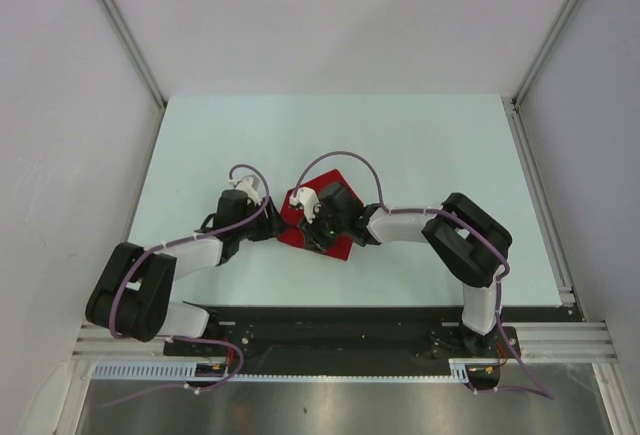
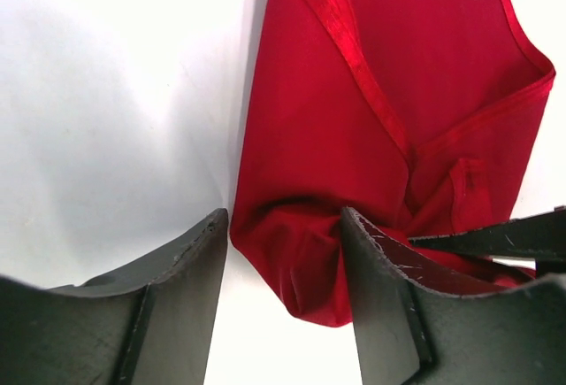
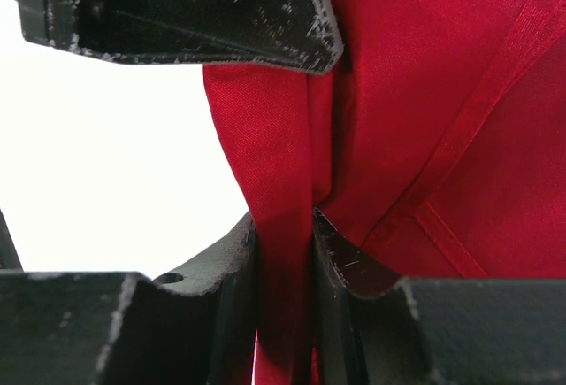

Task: Fold the napkin, place the utensils inside, and roll it up
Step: Roll the napkin with the utensil

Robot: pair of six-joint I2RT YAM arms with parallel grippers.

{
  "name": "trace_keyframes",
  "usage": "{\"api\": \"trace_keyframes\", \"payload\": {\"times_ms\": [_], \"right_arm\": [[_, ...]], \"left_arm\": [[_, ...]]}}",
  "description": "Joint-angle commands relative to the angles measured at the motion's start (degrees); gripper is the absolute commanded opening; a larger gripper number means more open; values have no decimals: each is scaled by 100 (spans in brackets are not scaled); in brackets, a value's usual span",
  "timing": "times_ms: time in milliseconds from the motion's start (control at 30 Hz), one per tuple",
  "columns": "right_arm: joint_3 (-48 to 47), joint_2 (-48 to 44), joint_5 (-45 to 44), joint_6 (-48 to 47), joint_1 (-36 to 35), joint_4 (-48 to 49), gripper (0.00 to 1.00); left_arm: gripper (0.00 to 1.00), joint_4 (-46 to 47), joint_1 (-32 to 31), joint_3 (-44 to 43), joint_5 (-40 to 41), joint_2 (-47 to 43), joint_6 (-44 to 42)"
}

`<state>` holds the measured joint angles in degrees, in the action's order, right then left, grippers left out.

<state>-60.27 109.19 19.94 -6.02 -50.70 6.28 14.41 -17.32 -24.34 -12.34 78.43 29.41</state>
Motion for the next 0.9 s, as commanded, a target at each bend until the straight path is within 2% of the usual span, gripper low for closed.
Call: {"api": "trace_keyframes", "payload": {"times_ms": [0,167,267,467,567,600,667,700,800,867], "right_arm": [[138,419,-35,-4,7,-980,30],[103,481,9,-22,7,-1033,30],[86,507,18,-22,7,-1033,30],[77,534,45,-13,25,-1059,30],[51,577,71,4,34,-1094,30],[50,577,80,22,34,-1094,30],[68,543,80,40,51,-1086,31],[85,464,88,92,60,-1085,31],[103,148,27,171,86,-1120,41],[68,-28,-95,215,86,-1199,46]], "left_arm": [[60,-255,27,-97,442,93,-172],[61,-255,27,-150,356,137,-234],[57,-132,1,-133,188,313,-164],[38,-18,-52,17,118,418,-76],[25,17,-61,26,48,480,-58],[18,26,-61,17,12,541,-58],[12,26,-70,-18,-76,611,-76],[6,9,-70,-27,-102,664,-76],[0,-61,-78,-89,-164,682,-128],[0,-123,-105,-150,-190,673,-172]]}}
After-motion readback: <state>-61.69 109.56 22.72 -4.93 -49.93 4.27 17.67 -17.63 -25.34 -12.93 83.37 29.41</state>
